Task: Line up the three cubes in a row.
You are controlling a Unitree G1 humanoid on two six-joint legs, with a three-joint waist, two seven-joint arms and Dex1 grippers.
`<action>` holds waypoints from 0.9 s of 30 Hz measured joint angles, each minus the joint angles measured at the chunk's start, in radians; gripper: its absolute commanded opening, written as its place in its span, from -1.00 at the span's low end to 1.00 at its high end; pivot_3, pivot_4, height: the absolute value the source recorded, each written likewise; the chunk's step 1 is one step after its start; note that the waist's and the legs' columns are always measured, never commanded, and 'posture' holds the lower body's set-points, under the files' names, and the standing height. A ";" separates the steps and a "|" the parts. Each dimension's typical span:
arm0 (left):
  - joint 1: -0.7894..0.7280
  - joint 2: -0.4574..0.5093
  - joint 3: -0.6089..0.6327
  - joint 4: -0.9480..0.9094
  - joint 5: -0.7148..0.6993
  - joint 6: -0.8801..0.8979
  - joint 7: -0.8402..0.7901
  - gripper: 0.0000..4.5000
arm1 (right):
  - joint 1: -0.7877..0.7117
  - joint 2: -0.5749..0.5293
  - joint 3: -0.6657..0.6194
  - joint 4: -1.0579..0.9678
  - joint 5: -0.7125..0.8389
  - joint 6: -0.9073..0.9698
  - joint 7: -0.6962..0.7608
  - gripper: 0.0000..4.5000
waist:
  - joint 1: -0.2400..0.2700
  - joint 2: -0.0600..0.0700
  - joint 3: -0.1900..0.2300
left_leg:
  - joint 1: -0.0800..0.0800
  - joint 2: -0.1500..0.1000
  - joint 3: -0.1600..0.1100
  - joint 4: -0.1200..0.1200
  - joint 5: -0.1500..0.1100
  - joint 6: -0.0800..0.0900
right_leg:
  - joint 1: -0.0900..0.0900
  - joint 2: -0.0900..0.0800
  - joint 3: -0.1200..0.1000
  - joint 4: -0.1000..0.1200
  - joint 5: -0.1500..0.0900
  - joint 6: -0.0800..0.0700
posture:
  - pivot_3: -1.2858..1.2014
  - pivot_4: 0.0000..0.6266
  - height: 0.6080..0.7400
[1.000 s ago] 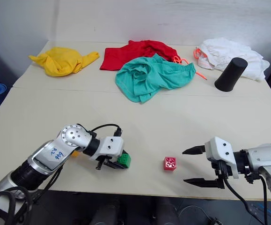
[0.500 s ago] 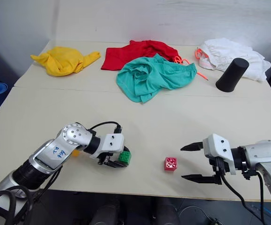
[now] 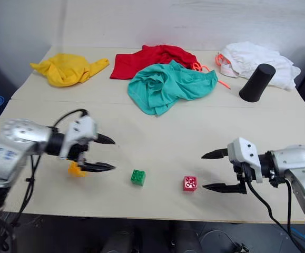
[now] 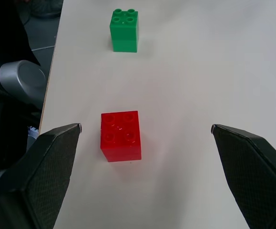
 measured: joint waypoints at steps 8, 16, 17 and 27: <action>0.421 0.048 0.310 0.130 0.058 -0.339 -0.120 0.99 | -0.082 0.016 0.044 0.061 0.002 0.021 0.048 1.00 | 0.010 0.000 0.000 | 0.000 -0.001 0.000 0.000 -0.001 0.001 | 0.000 -0.002 -0.001 0.000 0.000 -0.001 | 0.03 -0.52 1.00; 0.315 0.040 0.203 0.311 0.151 -0.617 -0.063 0.99 | -0.118 0.033 0.080 0.084 -0.007 0.019 0.054 1.00 | 0.015 0.000 0.000 | -0.001 -0.002 0.001 0.000 -0.004 0.005 | 0.000 -0.006 -0.002 -0.001 0.000 0.000 | 0.03 -0.52 1.00; 0.292 0.032 0.180 0.335 0.156 -0.630 -0.053 0.99 | -0.115 0.033 0.080 0.082 -0.007 0.019 0.053 1.00 | 0.012 0.000 0.000 | -0.001 -0.002 0.002 0.000 -0.004 0.005 | -0.001 -0.006 -0.002 -0.001 0.000 0.000 | 0.03 -0.52 1.00; 0.147 0.017 -0.014 0.453 0.164 -0.614 -0.070 0.83 | -0.066 0.035 0.067 0.039 -0.006 0.012 0.024 1.00 | 0.007 0.000 0.000 | 0.000 -0.002 0.003 0.000 -0.004 0.005 | -0.001 -0.005 -0.002 0.001 0.000 0.000 | 0.03 -0.52 1.00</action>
